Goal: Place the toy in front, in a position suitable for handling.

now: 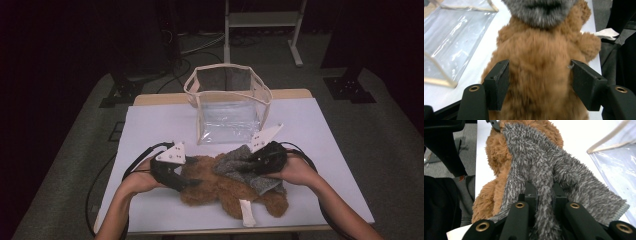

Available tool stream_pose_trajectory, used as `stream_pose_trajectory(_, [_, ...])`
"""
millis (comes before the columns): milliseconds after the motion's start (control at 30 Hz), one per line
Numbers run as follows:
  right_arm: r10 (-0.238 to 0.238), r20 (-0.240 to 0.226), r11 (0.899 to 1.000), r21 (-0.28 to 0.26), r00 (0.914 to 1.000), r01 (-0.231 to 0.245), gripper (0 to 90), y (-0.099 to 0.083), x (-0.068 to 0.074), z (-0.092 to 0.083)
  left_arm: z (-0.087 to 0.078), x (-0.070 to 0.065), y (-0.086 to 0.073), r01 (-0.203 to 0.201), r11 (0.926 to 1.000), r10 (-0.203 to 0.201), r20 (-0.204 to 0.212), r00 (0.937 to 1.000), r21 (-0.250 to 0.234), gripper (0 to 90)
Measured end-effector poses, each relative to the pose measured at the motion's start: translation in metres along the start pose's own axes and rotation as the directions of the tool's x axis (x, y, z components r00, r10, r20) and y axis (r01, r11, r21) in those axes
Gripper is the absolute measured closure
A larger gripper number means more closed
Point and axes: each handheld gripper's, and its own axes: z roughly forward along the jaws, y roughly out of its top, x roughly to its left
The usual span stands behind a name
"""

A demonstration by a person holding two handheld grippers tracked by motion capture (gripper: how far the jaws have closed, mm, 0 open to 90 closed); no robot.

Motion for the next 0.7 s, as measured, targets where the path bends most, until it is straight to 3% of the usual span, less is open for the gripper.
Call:
stream_pose_trajectory(167, [0.001, -0.004, 1.000, -0.009, 1.0000, -0.001, 78.9, 0.001, -0.001, -0.002, 0.009, 0.001, -0.006, 0.009, 0.9995, -0.010, 0.017, 0.9998, 0.030, 35.0])
stream_pose_trajectory(300, [0.011, 0.011, 0.999, -0.046, 0.9999, -0.010, 78.8, 0.003, -0.003, -0.015, 0.008, 0.003, -0.010, 0.021, 0.9993, -0.021, 0.011, 0.9997, 0.033, 35.6])
stream_pose_trajectory(533, [0.071, 0.026, 0.994, -0.084, 0.9972, -0.068, 78.7, -0.021, -0.006, -0.040, 0.007, 0.005, -0.008, 0.019, 0.9991, -0.019, 0.008, 0.9998, 0.038, 34.1])
stream_pose_trajectory(700, [0.086, 0.028, 0.993, -0.082, 0.9959, -0.083, 78.7, -0.033, -0.003, -0.037, 0.005, 0.004, -0.004, 0.020, 0.9990, -0.021, 0.003, 0.9998, 0.040, 31.3])
